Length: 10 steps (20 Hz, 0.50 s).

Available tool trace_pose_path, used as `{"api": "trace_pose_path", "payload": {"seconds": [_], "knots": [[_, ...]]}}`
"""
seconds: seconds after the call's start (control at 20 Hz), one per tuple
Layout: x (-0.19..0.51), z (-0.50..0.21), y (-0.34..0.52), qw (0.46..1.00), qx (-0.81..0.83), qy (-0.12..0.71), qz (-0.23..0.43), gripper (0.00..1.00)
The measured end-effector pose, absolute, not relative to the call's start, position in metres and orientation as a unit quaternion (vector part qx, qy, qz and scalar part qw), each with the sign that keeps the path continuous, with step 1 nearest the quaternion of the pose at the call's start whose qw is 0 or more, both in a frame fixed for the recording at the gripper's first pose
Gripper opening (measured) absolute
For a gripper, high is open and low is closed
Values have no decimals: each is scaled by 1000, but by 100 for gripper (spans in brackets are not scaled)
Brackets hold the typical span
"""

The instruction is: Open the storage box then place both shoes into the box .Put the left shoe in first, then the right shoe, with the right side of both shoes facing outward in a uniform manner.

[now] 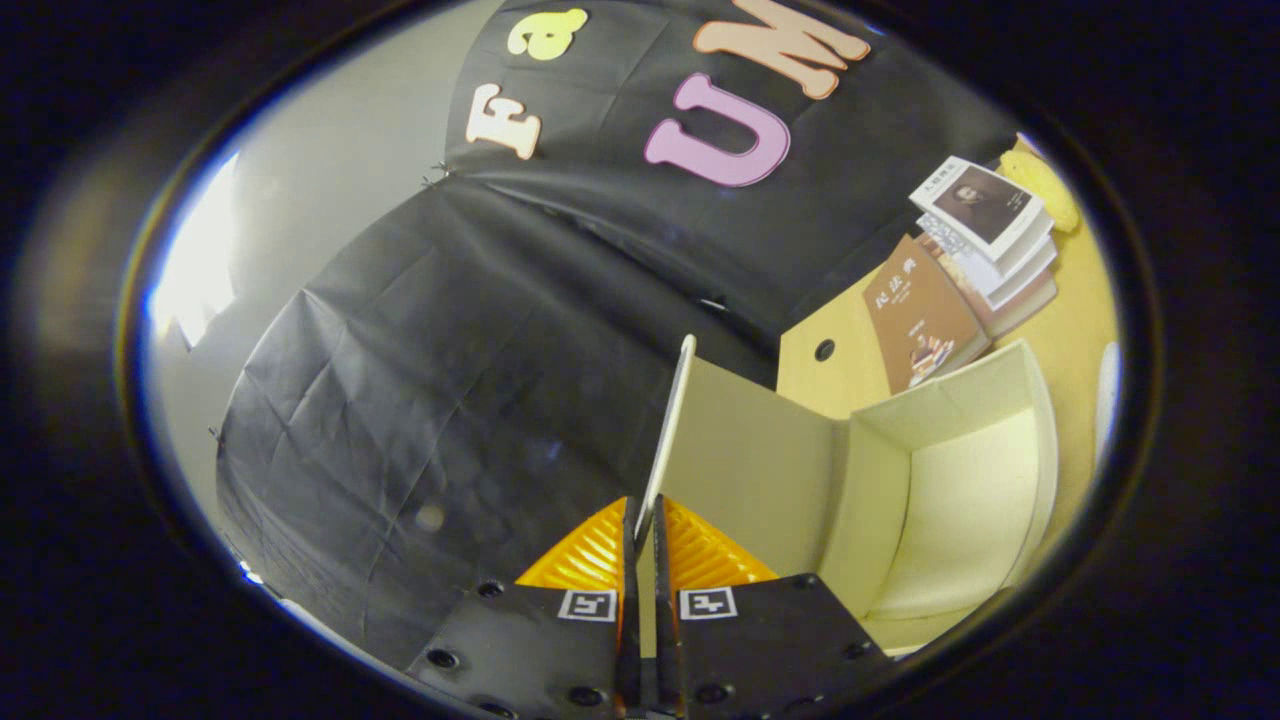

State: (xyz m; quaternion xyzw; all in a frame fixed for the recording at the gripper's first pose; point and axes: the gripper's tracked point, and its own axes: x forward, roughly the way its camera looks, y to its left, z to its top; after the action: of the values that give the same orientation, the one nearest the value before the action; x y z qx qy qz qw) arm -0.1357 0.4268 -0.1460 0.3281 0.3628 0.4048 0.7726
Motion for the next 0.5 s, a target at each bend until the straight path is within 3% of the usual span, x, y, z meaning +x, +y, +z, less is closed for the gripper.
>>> {"api": "trace_pose_path", "payload": {"seconds": [0.05, 0.3, 0.5], "knots": [[-139, -151, 434, 770, 325, 368, 407, 9], [-160, -169, 449, 757, 294, 402, 423, 54], [-153, -190, 426, 787, 238, 407, 398, 90]]}}
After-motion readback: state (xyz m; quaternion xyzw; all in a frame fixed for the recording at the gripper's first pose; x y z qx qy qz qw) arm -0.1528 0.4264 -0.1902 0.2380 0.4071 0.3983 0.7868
